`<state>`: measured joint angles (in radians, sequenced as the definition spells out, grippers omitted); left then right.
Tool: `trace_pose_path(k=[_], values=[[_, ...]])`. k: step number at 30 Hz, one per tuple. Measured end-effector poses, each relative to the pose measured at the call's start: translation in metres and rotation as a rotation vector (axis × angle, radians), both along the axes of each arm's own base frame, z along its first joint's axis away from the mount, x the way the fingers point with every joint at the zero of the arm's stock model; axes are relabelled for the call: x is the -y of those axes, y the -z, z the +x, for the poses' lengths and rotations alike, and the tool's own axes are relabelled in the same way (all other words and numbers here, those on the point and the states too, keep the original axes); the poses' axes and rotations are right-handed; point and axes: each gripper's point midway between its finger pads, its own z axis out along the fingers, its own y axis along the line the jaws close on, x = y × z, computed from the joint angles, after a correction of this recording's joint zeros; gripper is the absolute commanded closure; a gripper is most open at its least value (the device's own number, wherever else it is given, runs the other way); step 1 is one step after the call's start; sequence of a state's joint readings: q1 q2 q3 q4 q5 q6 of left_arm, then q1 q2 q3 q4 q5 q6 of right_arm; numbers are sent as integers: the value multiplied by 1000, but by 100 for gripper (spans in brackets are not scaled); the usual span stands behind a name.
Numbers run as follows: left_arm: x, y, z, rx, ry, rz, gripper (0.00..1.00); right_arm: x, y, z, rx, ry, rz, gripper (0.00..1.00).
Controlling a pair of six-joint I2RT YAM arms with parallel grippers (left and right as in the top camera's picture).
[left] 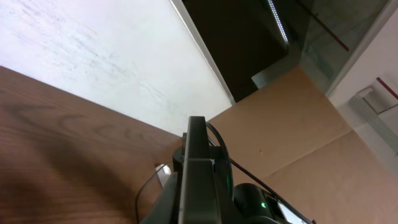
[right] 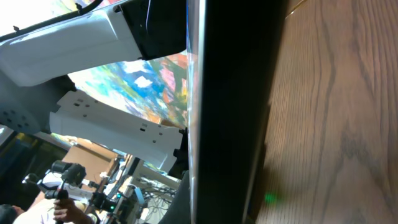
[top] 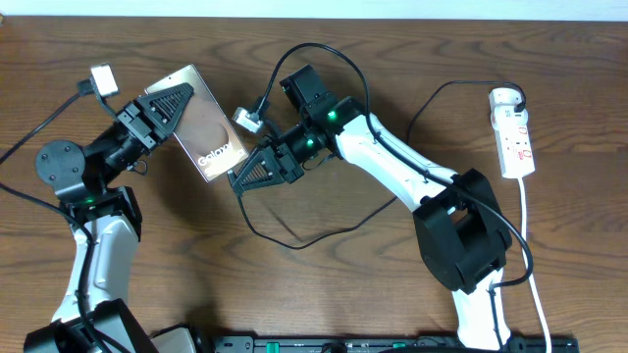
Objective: Plug charger to phone and switch on socket
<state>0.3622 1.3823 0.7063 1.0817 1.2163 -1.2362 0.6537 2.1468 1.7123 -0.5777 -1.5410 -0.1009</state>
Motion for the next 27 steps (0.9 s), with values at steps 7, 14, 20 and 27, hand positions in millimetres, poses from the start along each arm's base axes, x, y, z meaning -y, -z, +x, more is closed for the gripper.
trace_pose_path(k=[7,14,20,27], values=[[5,2,-5,26,34,39,93,8,2,11,-9,29,-6,99],[7,3,-8,35,55,55,93,14,3,23,1,60,-9,51],[-23,4,-6,26,-25,53,93,13,55,45,64,228,-311,1],[-63,87,-5,-387,-151,-50,93,83,143,114,121,661,-938,1]])
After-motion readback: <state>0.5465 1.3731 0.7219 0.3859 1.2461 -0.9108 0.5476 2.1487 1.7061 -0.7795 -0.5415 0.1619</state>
